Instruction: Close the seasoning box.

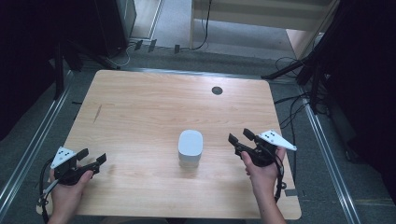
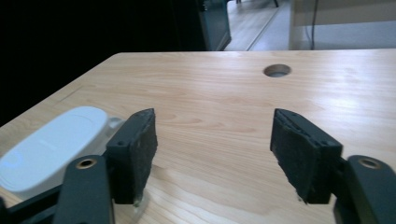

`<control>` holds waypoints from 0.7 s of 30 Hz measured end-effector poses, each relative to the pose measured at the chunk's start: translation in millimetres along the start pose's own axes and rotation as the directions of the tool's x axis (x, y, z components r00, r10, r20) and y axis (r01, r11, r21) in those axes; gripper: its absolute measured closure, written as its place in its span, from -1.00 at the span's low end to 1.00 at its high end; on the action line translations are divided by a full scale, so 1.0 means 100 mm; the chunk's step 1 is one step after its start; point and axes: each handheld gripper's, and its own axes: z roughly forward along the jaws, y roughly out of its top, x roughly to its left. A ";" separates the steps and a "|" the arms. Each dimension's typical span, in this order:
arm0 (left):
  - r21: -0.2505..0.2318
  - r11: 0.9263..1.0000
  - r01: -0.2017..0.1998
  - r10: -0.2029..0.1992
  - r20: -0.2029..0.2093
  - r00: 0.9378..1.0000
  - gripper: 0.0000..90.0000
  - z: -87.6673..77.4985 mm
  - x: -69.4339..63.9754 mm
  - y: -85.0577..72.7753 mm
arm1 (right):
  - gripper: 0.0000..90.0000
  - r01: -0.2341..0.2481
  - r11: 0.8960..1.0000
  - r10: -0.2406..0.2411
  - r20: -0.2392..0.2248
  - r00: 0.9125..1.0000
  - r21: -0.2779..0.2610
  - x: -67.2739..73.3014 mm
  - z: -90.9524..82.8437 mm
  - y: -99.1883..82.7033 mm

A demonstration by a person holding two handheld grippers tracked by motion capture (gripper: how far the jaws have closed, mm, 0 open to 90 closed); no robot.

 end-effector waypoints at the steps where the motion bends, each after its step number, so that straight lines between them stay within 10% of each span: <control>1: 0.000 1.000 0.001 -0.001 0.000 1.000 -0.50 0.00 0.00 0.00 | -0.37 -0.005 1.000 0.005 0.008 1.000 0.002 -0.03 -0.03 -0.02; 21: -0.002 1.000 0.018 -0.018 0.000 1.000 -0.50 -0.01 0.03 0.00 | -0.49 -0.056 0.995 0.044 0.135 0.990 0.083 -0.67 -0.60 -0.62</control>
